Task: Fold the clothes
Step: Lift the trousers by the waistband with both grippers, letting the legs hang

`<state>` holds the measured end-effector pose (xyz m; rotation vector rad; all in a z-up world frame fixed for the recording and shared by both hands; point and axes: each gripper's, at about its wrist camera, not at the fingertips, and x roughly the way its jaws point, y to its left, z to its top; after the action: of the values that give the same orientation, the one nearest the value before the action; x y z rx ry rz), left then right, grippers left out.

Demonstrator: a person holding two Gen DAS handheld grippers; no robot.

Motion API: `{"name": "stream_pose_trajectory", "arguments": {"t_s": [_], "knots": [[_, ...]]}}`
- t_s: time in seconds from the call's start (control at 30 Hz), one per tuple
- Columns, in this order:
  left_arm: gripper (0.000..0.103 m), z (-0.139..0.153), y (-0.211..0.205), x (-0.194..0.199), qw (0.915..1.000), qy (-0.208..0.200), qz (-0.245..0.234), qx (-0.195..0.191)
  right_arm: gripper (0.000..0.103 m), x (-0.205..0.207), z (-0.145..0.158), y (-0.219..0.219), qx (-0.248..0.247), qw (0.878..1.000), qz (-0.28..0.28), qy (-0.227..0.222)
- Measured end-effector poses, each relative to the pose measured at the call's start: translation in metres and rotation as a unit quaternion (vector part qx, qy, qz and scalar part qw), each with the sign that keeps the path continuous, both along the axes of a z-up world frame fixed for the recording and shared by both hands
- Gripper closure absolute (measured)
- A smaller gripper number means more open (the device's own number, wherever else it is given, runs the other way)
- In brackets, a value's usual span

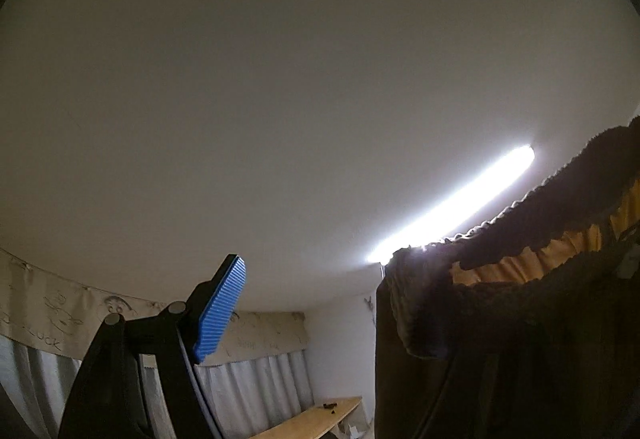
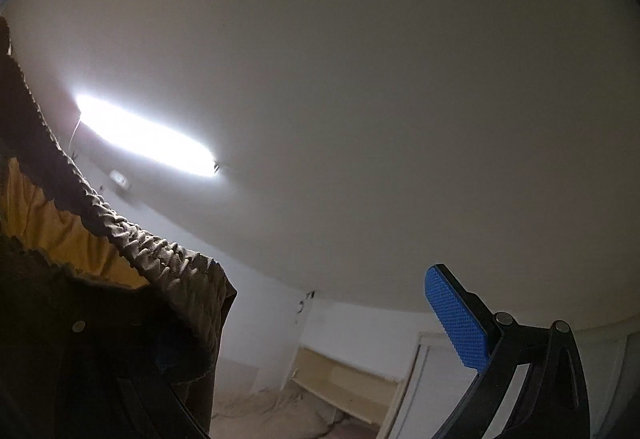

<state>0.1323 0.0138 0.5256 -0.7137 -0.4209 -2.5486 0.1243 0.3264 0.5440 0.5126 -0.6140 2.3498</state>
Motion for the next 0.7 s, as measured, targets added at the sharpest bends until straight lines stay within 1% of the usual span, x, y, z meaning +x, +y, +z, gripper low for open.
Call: {"name": "stream_pose_trajectory", "arguments": {"t_s": [0.07,0.13,0.23,0.33,0.43,0.5,0.53,0.6,0.63,0.7], "knots": [[0.023,0.01,0.0,0.024,0.9999,0.015,0.003,-0.005,0.0,0.024,0.015,0.001,0.003,1.0,-0.001,0.015],[0.023,0.021,-0.001,0.052,0.9994,0.035,0.003,-0.008,0.0,0.054,0.031,0.002,0.009,0.999,-0.004,0.039],[0.023,0.039,-0.007,0.097,0.9981,0.061,-0.009,-0.005,0.0,0.096,0.052,0.004,0.017,0.997,-0.006,0.074],[0.02,0.05,-0.012,0.135,0.9966,0.08,-0.015,-0.011,0.0,0.135,0.07,0.008,0.02,0.995,0.001,0.097],[0.019,0.055,-0.015,0.154,0.9962,0.082,-0.016,-0.022,0.0,0.159,0.082,0.015,0.019,0.994,0.004,0.109],[0.019,0.056,-0.018,0.152,0.9971,0.071,-0.015,-0.025,0.0,0.165,0.089,0.021,0.018,0.994,0.008,0.105],[0.019,0.055,-0.02,0.144,0.9978,0.06,-0.014,-0.024,0.0,0.165,0.092,0.023,0.015,0.995,0.011,0.099],[0.019,0.053,-0.023,0.128,0.999,0.038,-0.011,-0.024,0.0,0.153,0.095,0.027,0.01,0.997,0.013,0.075],[0.019,0.049,-0.025,0.117,0.9994,0.023,-0.009,-0.023,0.0,0.143,0.094,0.028,0.009,0.998,0.014,0.061],[0.019,0.027,-0.029,0.074,0.9994,-0.024,-0.007,-0.023,0.0,0.12,0.087,0.031,0.005,0.999,0.015,0.031]]}}
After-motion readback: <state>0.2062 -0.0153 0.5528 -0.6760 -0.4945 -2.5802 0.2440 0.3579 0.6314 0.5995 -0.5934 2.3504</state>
